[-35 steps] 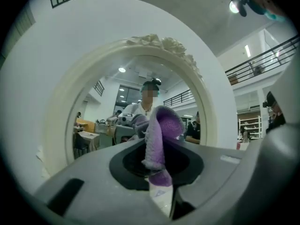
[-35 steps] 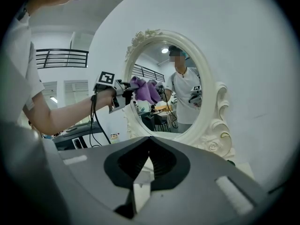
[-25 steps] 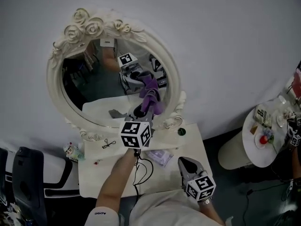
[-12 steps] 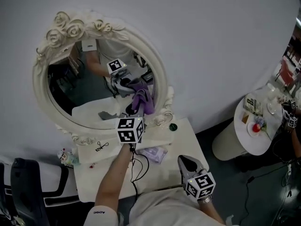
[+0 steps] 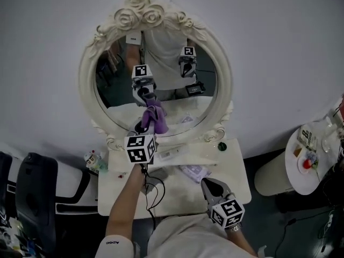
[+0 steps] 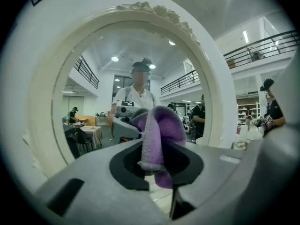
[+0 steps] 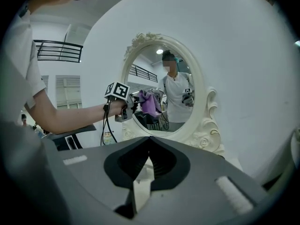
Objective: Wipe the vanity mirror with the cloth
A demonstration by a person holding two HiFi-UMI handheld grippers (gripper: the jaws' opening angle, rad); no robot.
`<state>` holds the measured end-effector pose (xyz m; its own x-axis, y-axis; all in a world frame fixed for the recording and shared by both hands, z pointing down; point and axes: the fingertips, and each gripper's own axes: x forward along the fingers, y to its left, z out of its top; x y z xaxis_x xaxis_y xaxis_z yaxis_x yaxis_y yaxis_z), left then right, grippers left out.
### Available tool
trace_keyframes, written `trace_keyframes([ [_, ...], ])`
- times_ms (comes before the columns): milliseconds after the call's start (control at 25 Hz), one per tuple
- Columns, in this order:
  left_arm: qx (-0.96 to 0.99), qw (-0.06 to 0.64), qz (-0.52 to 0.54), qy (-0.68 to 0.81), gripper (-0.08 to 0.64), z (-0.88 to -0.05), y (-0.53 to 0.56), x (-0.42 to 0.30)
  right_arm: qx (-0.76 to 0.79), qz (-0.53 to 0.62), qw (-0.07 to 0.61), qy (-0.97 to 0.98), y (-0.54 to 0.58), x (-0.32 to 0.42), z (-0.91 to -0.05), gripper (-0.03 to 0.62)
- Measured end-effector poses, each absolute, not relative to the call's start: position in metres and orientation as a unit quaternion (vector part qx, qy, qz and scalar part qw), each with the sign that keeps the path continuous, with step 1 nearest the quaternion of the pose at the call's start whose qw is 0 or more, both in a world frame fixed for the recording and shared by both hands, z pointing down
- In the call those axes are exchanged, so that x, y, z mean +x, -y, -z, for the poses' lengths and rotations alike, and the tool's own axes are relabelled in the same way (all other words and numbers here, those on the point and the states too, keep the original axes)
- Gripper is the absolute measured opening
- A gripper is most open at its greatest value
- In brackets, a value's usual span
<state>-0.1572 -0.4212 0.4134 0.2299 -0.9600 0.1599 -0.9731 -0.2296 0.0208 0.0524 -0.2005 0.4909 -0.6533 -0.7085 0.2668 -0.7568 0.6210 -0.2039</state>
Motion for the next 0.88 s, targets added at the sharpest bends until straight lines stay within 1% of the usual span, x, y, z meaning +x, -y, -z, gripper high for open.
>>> trace_keyframes([
  [240,0.741,0.065,-0.051,0.667,0.064,-0.414,0.407,-0.239,0.373,-0.145,0.091,0.912,0.197,0.011,-0.492,0.006],
  [560,0.702,0.071,-0.039,0.708,0.064,-0.415,0.394,-0.298,0.353,-0.143,0.097,0.92,0.198,-0.011,-0.492,0.006],
  [720,0.706,0.071,-0.014,0.705,0.064,-0.412,0.387,-0.295,0.348,-0.141,0.097,0.922,0.198,-0.01,-0.493,0.006],
  [880,0.728,0.071,0.019,0.682,0.064,-0.4,0.378,-0.26,0.355,-0.145,0.095,0.919,0.204,0.003,-0.493,0.006],
])
